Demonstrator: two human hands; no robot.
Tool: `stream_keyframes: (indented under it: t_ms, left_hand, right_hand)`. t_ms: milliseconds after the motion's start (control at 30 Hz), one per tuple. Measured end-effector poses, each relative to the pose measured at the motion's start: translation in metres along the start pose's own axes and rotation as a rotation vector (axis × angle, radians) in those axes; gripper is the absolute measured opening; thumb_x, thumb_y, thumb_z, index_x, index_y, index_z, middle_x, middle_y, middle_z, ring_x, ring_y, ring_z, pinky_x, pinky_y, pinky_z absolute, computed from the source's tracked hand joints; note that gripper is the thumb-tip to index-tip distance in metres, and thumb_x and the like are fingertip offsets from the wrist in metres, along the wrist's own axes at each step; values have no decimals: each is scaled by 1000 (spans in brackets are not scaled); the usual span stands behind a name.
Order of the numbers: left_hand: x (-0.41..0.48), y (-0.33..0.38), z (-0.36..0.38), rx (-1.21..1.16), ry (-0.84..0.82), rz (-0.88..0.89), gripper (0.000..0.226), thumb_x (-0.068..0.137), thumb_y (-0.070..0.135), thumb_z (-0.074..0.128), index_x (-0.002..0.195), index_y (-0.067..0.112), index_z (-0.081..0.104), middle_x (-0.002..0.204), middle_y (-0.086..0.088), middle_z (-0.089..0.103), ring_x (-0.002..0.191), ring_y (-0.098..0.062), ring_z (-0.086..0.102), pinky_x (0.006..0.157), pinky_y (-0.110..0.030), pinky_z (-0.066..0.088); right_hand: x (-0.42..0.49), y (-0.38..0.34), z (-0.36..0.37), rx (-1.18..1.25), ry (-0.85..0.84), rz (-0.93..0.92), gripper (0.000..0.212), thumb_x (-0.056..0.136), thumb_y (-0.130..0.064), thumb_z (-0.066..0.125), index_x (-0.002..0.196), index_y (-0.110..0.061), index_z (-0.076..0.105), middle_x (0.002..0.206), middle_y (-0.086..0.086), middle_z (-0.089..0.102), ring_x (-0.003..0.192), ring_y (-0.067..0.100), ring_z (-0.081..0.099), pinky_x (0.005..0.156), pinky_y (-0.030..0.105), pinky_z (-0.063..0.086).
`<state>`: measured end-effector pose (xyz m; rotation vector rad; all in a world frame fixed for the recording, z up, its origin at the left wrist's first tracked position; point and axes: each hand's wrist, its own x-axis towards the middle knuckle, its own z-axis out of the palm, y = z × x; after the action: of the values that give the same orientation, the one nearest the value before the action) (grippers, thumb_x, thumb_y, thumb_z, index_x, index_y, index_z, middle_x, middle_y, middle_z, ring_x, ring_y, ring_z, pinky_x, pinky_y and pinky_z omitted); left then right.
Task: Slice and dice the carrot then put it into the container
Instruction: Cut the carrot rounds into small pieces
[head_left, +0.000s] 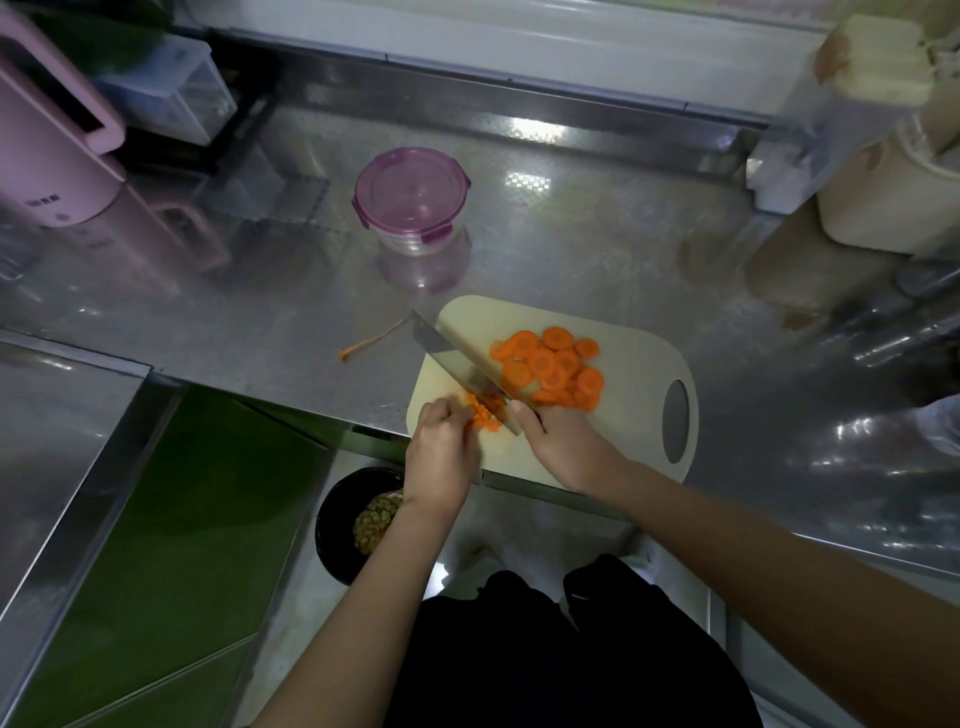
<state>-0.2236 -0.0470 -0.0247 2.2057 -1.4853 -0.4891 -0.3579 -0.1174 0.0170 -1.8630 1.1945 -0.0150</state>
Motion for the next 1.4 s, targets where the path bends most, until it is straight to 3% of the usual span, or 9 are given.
stream_keyframes:
  t_ms: [133,233,400,633,767,967,1167,1400]
  left_hand:
    - [2,2,-5,-92,-18,-80,36,80,5,60,115,1,63,105,-15,59,104,-29,49,91,-24,34]
    - [3,7,-9,-167,-16,-159,36,83,15,59,116,2,62,110,-13,58,109,-27,48,94,-24,33]
    - [8,13,-3,-156,25,-218,42,86,34,64,114,3,61,111,-13,55,111,-27,47,96,-32,38]
    - [11,16,-3,-88,-2,-186,24,87,11,56,109,2,58,112,-16,53,107,-29,46,96,-35,35]
    - [5,11,-3,-87,27,-147,30,82,12,60,111,2,59,108,-16,56,104,-32,49,95,-39,39]
    - [-3,4,0,-71,56,-138,35,83,29,67,112,8,62,109,-11,58,106,-29,49,96,-38,39]
    - [9,17,-1,32,34,-208,32,87,38,60,110,16,61,115,-3,56,112,-24,44,94,-37,34]
    - [22,19,-5,0,58,-179,19,94,21,51,106,12,64,107,-9,59,103,-28,50,89,-40,41]
  right_hand:
    - [-5,2,1,35,51,-55,39,102,-35,32,65,-32,43,65,-4,49,66,9,48,69,26,33]
    - [-7,4,-2,46,84,-35,43,101,-38,31,73,-17,55,78,7,60,81,20,56,78,33,42]
    - [-10,2,-7,68,95,-21,48,101,-38,32,61,-15,44,62,1,48,66,16,49,69,33,36]
    - [-18,1,-7,71,82,-33,43,102,-36,33,61,-26,38,60,-7,42,59,3,42,63,25,31]
    - [-22,-5,-7,70,100,-76,39,102,-32,34,65,-39,28,60,-15,35,58,-3,36,56,8,30]
    - [-26,-5,-2,43,116,-62,43,102,-37,31,60,-28,37,55,-6,41,54,5,42,54,25,27]
    - [-24,-11,-5,59,189,-52,43,102,-34,33,60,-33,31,56,-10,38,55,1,38,52,11,29]
    - [-25,-9,-4,33,168,-29,45,102,-36,31,58,-27,35,54,-6,40,54,4,41,50,17,24]
